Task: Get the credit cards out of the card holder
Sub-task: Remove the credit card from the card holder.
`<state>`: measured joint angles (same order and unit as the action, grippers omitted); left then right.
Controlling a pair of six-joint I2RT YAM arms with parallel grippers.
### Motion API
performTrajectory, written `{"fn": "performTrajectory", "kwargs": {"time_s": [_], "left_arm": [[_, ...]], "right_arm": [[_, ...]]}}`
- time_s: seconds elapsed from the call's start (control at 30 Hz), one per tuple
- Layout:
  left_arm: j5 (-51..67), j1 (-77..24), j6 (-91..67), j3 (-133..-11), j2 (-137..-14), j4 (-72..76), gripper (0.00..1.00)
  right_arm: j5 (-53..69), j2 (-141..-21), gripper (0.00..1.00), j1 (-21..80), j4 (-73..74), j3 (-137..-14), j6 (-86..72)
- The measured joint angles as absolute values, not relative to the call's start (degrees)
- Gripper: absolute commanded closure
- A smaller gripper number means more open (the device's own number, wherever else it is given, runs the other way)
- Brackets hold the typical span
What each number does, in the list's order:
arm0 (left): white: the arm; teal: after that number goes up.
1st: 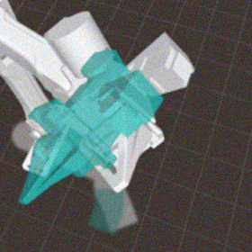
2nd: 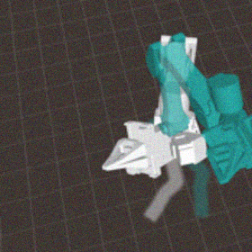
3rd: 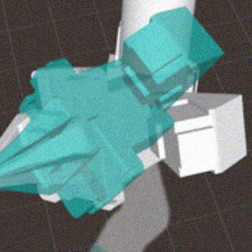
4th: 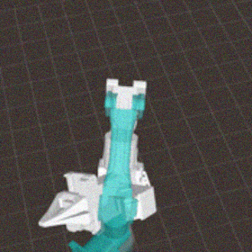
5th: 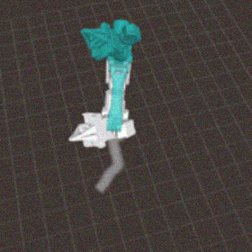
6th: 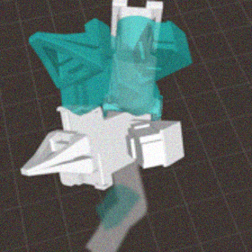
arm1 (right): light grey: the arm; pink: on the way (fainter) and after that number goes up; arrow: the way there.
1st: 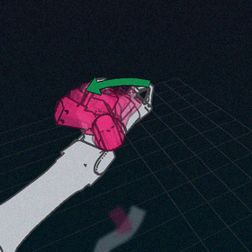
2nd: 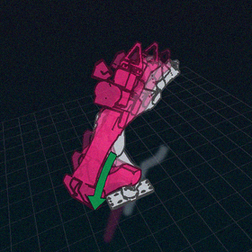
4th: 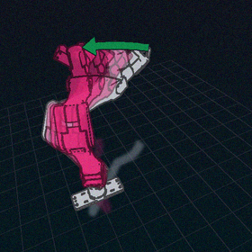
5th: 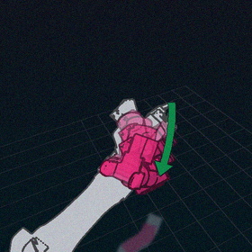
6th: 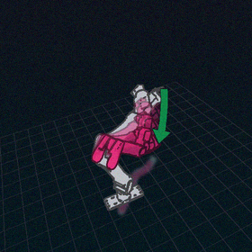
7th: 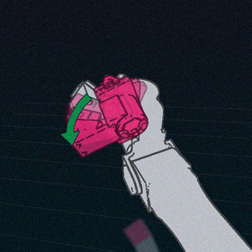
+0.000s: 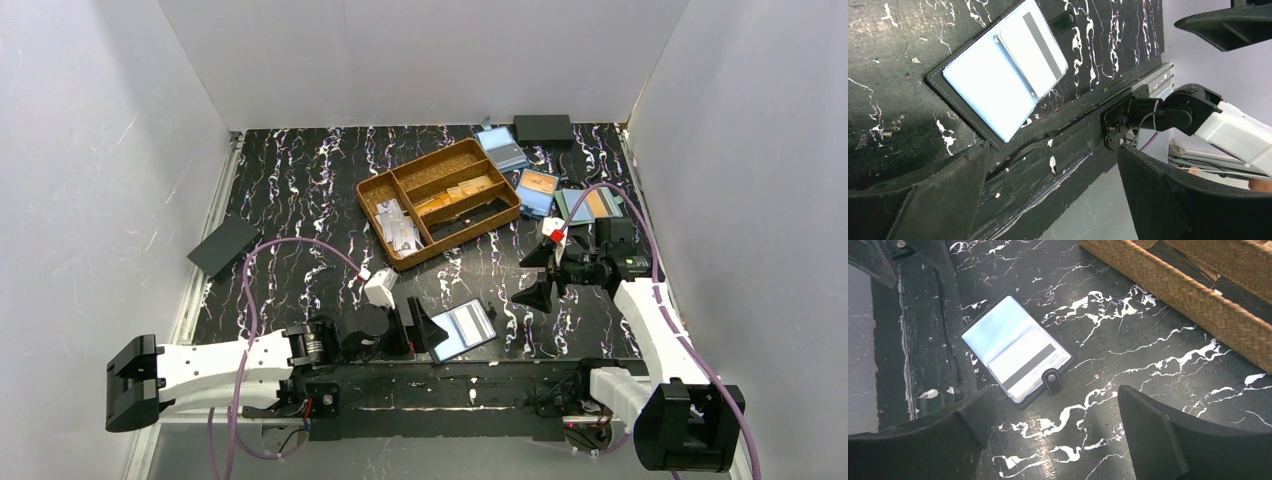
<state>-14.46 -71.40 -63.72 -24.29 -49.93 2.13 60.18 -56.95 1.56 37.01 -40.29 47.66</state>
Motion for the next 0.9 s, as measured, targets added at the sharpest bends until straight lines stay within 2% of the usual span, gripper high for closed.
{"fn": "performTrajectory", "kwargs": {"time_s": [0.6, 0.9], "left_arm": [[-16.4, -74.0, -65.7, -27.7, -59.9, 4.1, 0.02], [-16.6, -74.6, -65.9, -29.1, -64.0, 4.3, 0.02]], "right_arm": [[66.7, -62.8, 0.02, 1.6, 35.7, -40.3, 39.6], [64.4, -64.9, 0.02, 1.6, 36.1, -40.3, 39.4]]}}
